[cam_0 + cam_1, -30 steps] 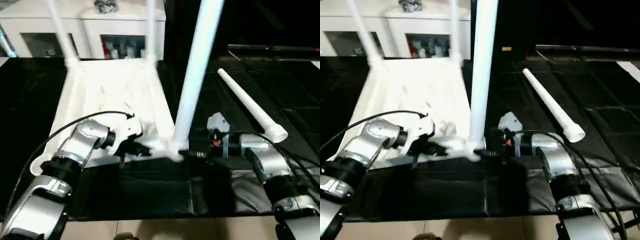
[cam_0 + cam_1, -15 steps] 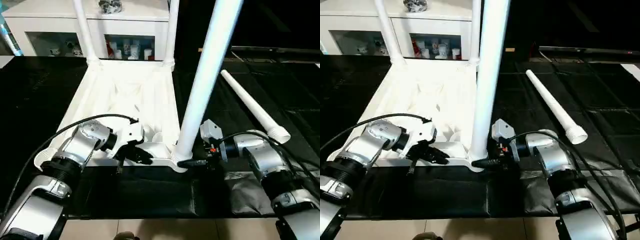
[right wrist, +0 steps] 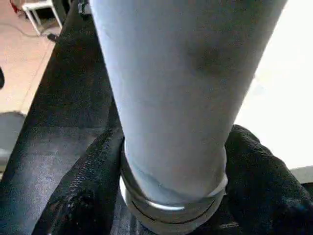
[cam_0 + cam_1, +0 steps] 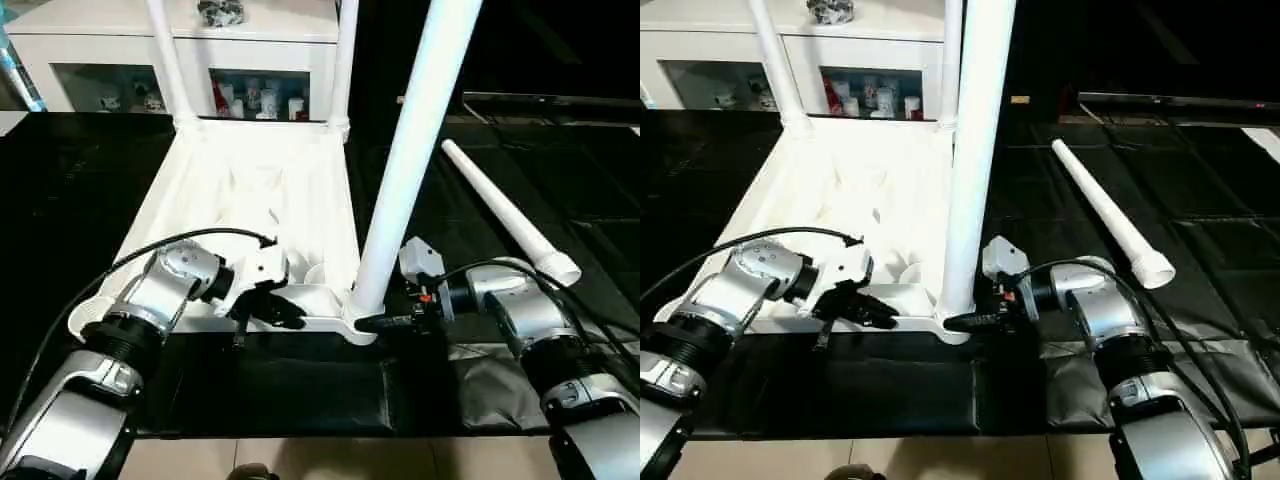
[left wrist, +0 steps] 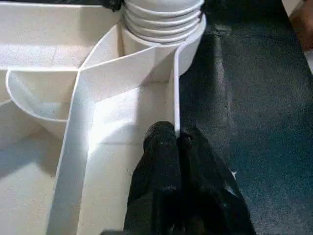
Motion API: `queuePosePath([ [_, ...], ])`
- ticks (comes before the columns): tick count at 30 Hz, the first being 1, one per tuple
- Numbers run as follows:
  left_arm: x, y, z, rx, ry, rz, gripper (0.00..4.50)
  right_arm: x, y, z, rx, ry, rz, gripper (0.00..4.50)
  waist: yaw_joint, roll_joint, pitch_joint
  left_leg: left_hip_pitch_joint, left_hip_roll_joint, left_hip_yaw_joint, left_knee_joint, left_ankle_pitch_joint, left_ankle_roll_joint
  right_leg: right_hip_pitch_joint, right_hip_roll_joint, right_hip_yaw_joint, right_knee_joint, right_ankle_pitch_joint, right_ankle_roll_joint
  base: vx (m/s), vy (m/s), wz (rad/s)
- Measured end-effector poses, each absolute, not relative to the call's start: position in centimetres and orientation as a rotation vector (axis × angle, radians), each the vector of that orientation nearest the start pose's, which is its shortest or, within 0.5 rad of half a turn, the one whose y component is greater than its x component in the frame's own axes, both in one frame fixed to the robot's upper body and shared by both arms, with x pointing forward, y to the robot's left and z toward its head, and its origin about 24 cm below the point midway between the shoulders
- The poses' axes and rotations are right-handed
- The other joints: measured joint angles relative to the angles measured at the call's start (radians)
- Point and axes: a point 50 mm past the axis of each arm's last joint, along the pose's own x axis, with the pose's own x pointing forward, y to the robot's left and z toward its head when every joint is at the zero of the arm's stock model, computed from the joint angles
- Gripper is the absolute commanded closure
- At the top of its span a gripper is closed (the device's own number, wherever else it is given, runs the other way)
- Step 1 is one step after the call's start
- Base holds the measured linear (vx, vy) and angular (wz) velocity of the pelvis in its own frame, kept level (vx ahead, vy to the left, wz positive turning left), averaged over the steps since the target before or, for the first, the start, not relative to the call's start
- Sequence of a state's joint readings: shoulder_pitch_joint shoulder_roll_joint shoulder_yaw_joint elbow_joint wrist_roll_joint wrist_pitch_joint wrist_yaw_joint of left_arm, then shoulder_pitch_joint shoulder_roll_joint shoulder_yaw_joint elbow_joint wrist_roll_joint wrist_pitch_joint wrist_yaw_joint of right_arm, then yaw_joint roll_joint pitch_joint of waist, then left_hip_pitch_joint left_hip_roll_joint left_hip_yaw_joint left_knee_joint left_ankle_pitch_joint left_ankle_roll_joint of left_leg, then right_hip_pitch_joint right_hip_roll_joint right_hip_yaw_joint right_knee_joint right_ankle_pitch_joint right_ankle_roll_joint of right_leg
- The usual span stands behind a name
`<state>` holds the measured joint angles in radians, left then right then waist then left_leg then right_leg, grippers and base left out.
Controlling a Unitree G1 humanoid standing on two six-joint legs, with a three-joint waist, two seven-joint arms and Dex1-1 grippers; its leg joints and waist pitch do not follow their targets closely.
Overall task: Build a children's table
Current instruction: Rotate leg to tighten
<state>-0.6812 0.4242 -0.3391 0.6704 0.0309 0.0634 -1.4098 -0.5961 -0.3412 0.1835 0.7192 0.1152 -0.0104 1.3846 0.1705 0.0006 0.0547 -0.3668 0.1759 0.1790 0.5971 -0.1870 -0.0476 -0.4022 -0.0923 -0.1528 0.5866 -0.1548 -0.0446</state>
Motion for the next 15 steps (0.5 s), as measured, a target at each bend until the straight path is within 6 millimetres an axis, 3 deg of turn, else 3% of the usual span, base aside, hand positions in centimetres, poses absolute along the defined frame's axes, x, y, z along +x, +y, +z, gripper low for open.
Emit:
queuePosePath([
  [4,32.4,13.6,5.9,0.389,0.549,-1.400,4.50,31.2,-14.6,4.3,-0.117,0.331,1.302,1.81,-0.003,0.000,0.000,0.005,0.000,0.000,0.002,0.000,0.000,0.005,0.000,0.001,0.001,0.000,0.000,0.000,0.000,0.00],
  [7,33.1,12.9,5.3,0.310,0.569,-1.243,4.50,32.0,-13.9,3.6,-0.039,0.322,1.060,1.81,-0.033,0.001,0.000,0.018,0.000,0.000,0.002,0.000,-0.001,0.015,0.000,-0.001,-0.001,0.000,0.000,0.000,0.000,0.00],
  [8,33.2,12.3,5.2,0.273,0.575,-1.192,4.50,32.3,-13.6,3.3,-0.002,0.319,0.967,1.81,-0.051,0.003,0.001,0.020,0.000,-0.002,0.001,0.000,-0.001,0.019,0.000,-0.005,-0.006,0.000,0.000,0.000,0.000,0.00],
  [12,33.7,10.9,5.2,0.196,0.586,-1.061,4.50,33.5,-12.4,3.2,0.079,0.312,0.744,1.81,-0.091,0.005,0.001,0.015,0.006,-0.010,0.000,0.000,-0.001,0.023,-0.001,-0.025,-0.025,0.000,0.000,0.000,0.000,0.00],
  [15,33.9,10.5,5.3,0.182,0.586,-1.005,4.50,34.1,-11.6,3.4,0.079,0.309,0.673,1.81,-0.111,0.005,0.002,0.014,0.006,-0.011,0.000,0.000,-0.001,0.022,-0.001,-0.025,-0.029,0.000,0.000,0.000,0.000,0.00],
])
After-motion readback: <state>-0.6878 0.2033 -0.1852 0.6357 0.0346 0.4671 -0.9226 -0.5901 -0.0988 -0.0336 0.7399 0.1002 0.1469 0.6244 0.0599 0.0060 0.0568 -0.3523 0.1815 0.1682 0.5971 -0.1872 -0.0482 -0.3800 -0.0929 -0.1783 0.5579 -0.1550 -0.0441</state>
